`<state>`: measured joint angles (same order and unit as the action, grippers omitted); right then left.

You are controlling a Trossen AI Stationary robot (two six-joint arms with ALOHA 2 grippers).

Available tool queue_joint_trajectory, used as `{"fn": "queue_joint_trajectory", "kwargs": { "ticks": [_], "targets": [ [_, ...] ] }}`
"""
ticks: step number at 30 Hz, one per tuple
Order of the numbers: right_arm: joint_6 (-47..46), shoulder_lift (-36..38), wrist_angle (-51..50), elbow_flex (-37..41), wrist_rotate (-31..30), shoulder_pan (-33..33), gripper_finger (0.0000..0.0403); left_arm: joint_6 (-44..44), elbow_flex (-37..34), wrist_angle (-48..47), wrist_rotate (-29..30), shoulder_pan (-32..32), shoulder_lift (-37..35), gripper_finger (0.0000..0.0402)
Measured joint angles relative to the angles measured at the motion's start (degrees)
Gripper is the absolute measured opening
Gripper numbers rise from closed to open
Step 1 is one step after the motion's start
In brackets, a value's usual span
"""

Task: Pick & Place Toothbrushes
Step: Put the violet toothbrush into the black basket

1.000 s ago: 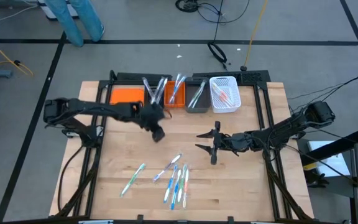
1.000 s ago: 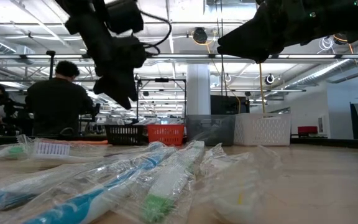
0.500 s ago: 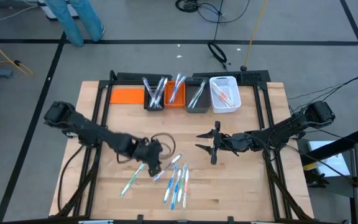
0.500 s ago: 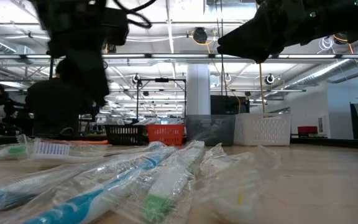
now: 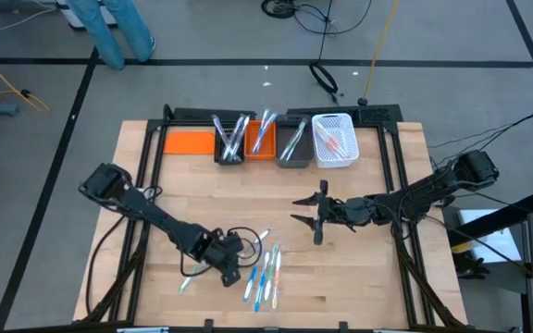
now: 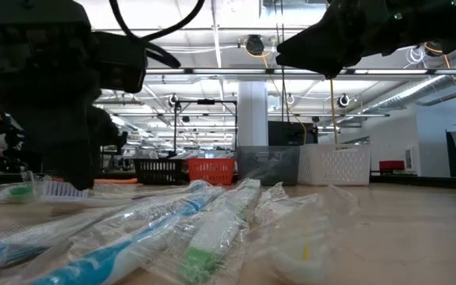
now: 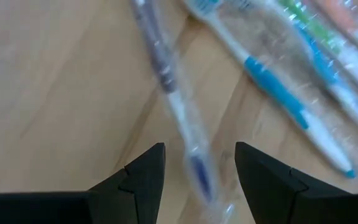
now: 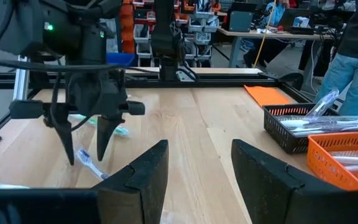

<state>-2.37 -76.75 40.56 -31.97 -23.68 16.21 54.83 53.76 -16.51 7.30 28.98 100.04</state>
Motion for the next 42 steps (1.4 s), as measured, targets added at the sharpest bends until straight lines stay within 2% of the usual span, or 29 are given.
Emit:
{"fn": "queue_joint_trajectory", "kwargs": {
  "ticks": [8,11,14,20,22,26,32,38,42],
  "targets": [
    [0.0,0.0,-0.1,0.0,0.0,0.0,0.0169,1.9,0.2,0.2,0.2,0.8,2.5,0.0195],
    [0.0,0.0,-0.1,0.0,0.0,0.0,0.0169,3.0,0.2,-0.2,0.1,0.8,2.5,0.0181],
    [0.0,0.0,-0.1,0.0,0.0,0.0,0.0169,3.8,0.2,-0.5,0.2,0.8,2.5,0.0143],
    [0.0,0.0,-0.1,0.0,0.0,0.0,0.0169,4.2,0.1,-0.9,0.2,0.5,2.6,0.0033],
    [0.0,0.0,-0.1,0.0,0.0,0.0,0.0169,4.3,0.1,-0.4,-0.1,0.5,2.6,0.0011],
    [0.0,0.0,-0.1,0.0,0.0,0.0,0.0169,4.9,0.1,-0.8,0.3,0.5,1.9,0.0006],
    [0.0,0.0,-0.1,0.0,0.3,0.0,0.0169,4.1,-0.1,-2.3,3.3,0.6,-3.1,0.0001],
    [2.0,0.0,1.1,0.1,8.3,0.0,0.0169,0.4,-0.1,0.5,4.7,0.2,-7.4,0.0001],
    [3.2,0.0,1.1,0.1,9.0,0.2,0.0169,-2.0,0.0,4.1,6.2,-1.3,-9.4,0.0001]
  ]
}}
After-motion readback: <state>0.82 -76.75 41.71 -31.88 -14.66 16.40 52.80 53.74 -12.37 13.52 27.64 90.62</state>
